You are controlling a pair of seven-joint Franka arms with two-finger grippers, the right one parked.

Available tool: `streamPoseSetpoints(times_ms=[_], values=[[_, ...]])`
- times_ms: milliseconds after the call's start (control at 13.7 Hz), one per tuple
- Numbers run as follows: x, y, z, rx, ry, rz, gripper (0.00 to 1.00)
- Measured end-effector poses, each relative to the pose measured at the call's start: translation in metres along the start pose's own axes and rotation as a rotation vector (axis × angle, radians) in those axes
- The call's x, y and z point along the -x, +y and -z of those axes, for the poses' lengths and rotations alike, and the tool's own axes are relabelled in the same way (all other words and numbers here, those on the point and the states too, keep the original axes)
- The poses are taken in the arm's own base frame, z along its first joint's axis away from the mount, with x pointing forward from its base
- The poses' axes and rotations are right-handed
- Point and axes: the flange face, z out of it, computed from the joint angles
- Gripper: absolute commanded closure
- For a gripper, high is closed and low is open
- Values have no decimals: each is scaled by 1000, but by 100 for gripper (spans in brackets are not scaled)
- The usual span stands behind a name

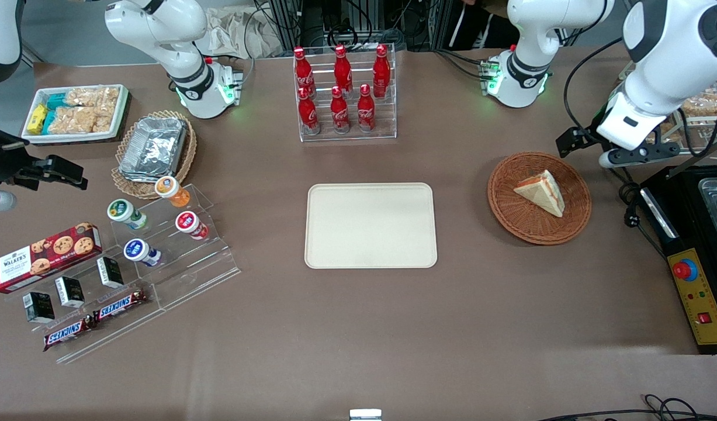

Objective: Place sandwich from basket to tray
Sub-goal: 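Move the left gripper down over the wrapped sandwich in the wicker basket, then close the left gripper on the sandwich's edge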

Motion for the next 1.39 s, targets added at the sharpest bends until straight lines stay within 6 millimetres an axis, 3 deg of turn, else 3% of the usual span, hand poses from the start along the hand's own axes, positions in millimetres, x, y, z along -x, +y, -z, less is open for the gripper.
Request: streamPoseSetpoints(times_ms=[439,878,1171,1390], values=[[0,-3,-62,18,-10,353,0],[-6,-14,-149,17,-39,619,0],[-9,-46,-174,20,-94,735,0],[-9,-48,-186,52,-120,799,0]])
